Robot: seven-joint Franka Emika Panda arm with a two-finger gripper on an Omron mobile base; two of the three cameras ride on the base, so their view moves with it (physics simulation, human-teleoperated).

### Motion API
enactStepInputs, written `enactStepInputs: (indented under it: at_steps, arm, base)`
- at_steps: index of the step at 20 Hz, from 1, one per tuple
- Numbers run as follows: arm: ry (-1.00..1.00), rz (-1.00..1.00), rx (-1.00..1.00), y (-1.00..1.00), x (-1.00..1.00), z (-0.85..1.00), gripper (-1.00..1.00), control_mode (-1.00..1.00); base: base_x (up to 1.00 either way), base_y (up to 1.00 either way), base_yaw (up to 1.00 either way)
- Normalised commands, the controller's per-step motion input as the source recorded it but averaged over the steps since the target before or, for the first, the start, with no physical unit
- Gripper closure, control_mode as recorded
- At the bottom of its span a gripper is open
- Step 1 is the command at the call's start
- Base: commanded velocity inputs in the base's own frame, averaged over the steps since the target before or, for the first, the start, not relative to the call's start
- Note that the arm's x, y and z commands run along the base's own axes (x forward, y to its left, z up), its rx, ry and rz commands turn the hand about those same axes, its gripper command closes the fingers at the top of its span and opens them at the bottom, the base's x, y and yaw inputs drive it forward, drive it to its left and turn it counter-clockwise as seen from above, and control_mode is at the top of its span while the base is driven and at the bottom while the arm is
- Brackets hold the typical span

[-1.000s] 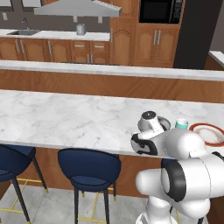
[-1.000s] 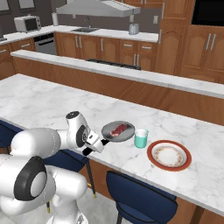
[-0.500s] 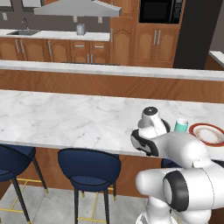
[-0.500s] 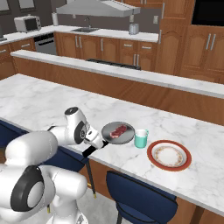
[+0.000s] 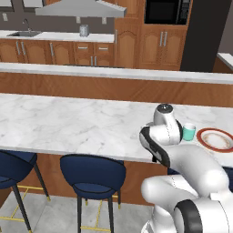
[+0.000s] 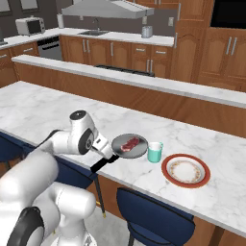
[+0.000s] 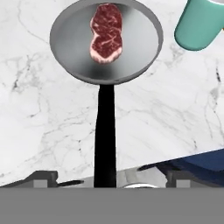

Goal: Pick up the pan with the steak in it and place it on the dining table. Then place the steak on the plate.

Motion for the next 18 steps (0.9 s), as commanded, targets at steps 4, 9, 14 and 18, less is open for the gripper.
enactStepInputs:
  at_steps: [4,9,14,18]
  arm:
    - [-0.06,-0.03,0.01,-0.10,0.19,0.18,-1.00,-1.00]
    - [0.00,-0.02,0.00,-0.23,0.56,0.00,-1.00,-1.00]
    - [0.00,0.00,0.06,-0.30,0.69,0.12,-1.00,-1.00]
    - [0.00,0.00,0.11,-0.02,0.12,0.72,-1.00,-1.00]
  base:
    - [0.00,0.00,0.00]
    - [0.00,0.00,0.00]
    - [0.00,0.00,0.00]
    - [0.00,0.00,0.00]
